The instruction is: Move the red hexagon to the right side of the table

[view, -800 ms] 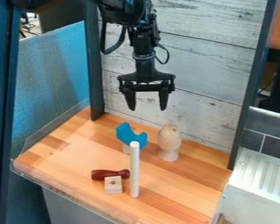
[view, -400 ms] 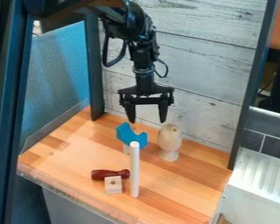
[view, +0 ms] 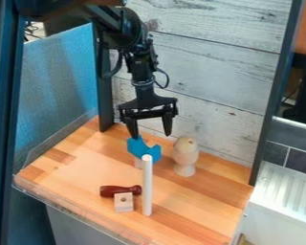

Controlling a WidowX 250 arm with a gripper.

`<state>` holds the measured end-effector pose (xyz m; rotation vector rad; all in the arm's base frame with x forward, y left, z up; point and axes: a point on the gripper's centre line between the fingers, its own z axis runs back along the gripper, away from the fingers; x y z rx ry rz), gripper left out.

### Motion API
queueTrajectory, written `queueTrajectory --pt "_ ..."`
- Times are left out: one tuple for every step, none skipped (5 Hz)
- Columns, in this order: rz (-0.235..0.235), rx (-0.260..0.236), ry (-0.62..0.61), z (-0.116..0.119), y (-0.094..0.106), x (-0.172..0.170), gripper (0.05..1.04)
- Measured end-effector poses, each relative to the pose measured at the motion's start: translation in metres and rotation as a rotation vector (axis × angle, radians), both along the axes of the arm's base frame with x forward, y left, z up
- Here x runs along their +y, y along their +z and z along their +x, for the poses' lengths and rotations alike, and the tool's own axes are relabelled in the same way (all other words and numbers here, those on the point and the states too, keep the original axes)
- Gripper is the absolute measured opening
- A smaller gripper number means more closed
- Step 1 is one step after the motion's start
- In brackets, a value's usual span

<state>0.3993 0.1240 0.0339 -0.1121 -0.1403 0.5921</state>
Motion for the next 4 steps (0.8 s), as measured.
queueTrajectory --pt "-0.049 -0.027 0.116 -0.005 -0.007 0.01 1.001" --pt "-0.082 -0.052 0.203 -0.008 -0.016 0.013 1.001" --pt "-0.087 -0.065 0.262 -0.011 -0.026 0.012 1.001" --pt "-0.069 -0.085 0.295 -0.009 -0.028 0.014 1.001"
